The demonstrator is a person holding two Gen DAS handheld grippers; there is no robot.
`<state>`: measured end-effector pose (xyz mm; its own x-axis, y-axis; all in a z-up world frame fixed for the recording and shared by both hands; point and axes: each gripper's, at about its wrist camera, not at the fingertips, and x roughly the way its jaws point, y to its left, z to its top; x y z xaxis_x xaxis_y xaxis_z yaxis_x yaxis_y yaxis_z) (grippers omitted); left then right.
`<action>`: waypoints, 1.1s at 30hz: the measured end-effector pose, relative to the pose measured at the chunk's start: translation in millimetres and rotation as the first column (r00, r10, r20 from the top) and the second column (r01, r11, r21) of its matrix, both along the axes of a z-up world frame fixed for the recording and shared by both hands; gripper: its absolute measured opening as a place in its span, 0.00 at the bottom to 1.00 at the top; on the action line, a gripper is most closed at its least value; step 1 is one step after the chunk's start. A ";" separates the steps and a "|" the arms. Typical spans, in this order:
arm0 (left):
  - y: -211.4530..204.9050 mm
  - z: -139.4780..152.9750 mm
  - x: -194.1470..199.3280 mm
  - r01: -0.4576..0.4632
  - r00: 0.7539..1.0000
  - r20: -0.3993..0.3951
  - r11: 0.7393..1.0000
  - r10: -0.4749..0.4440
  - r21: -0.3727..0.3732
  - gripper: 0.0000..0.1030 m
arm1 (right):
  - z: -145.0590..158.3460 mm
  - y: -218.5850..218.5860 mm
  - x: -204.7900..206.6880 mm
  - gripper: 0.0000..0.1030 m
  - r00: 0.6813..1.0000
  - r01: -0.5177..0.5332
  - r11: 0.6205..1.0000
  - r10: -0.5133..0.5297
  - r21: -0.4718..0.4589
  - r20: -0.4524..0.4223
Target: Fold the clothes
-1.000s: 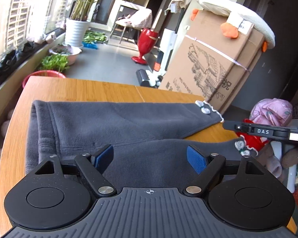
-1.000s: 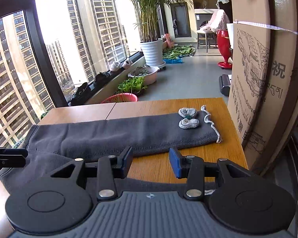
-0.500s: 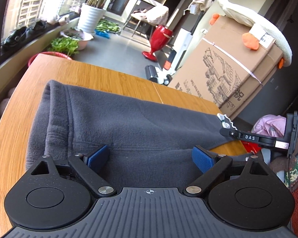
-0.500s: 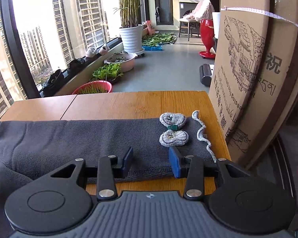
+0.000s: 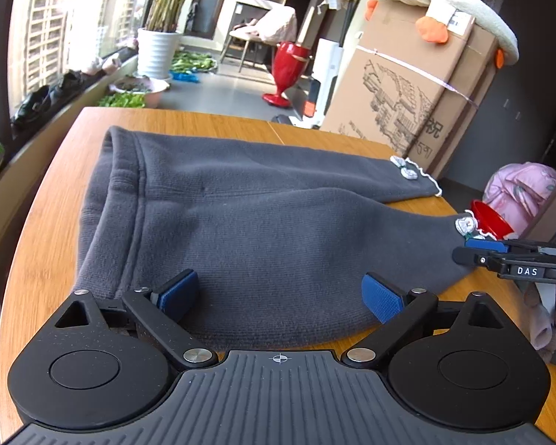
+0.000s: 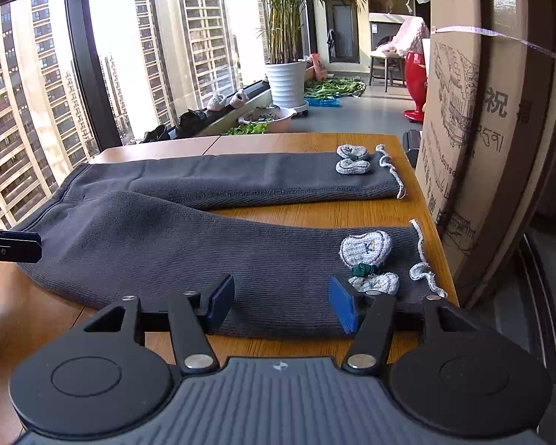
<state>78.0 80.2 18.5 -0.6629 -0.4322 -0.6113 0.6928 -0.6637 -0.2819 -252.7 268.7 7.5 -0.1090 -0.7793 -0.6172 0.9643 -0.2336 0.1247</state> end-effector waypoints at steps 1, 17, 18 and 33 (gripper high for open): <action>1.7 -0.1 -1.2 -0.012 1.000 0.002 1.000 0.012 -0.011 0.95 | -0.4 -4.3 0.1 0.57 1.000 0.010 1.000 -0.010 -0.004 -0.005; 105.1 3.5 -23.4 -0.222 0.974 -0.010 0.945 0.226 -0.240 1.00 | 11.2 69.2 80.3 1.00 0.972 0.120 0.952 -0.170 -0.281 -0.161; 111.3 4.5 -21.4 -0.240 0.970 -0.018 0.937 0.244 -0.253 1.00 | 12.1 75.8 82.8 1.00 0.972 0.134 0.945 -0.183 -0.298 -0.145; 143.8 5.9 -8.1 -0.294 0.954 -0.026 0.916 0.298 -0.273 1.00 | 13.5 101.3 100.4 1.00 0.968 0.193 0.931 -0.232 -0.310 -0.094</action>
